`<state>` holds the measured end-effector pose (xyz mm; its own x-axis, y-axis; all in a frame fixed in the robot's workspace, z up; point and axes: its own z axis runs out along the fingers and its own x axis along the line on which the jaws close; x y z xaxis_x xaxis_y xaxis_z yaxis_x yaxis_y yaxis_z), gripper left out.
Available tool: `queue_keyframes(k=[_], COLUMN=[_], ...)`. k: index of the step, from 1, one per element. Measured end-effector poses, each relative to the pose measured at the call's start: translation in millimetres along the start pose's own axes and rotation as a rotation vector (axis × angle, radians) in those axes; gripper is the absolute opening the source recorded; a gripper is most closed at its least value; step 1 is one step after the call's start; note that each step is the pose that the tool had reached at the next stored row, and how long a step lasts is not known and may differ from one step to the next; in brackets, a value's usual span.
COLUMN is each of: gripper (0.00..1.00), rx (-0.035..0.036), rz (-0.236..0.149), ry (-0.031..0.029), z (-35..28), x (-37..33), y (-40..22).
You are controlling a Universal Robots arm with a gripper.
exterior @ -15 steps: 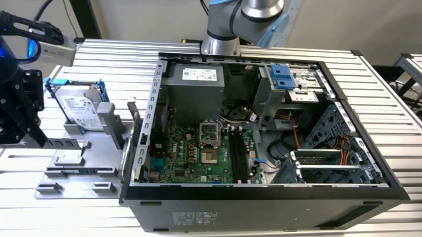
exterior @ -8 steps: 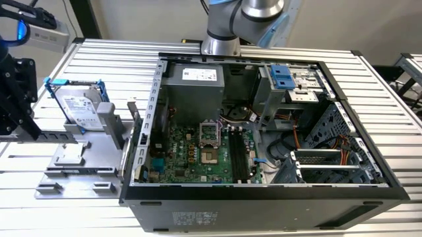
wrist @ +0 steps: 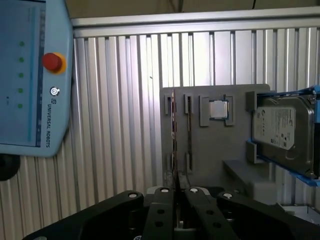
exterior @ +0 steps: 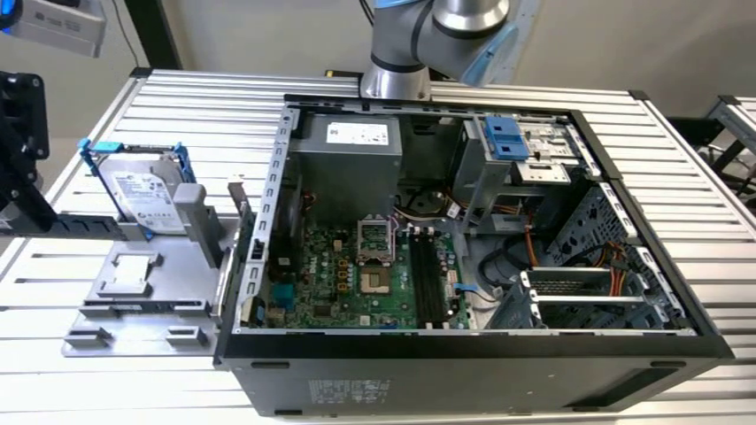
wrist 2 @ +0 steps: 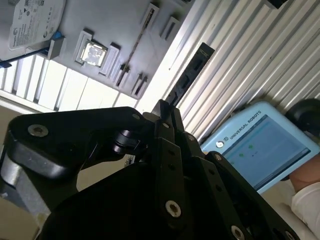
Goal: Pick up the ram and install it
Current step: 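Pick up the ram and move it above insertion slot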
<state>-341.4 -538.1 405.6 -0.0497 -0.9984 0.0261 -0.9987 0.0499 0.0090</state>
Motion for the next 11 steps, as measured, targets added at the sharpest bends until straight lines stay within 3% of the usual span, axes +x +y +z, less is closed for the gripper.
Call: queue_keyframes(k=[11], gripper=[0.00], rx=[0.0001], rz=[0.000], ry=[0.0000], z=[-37.4], x=[1.0], y=[0.3])
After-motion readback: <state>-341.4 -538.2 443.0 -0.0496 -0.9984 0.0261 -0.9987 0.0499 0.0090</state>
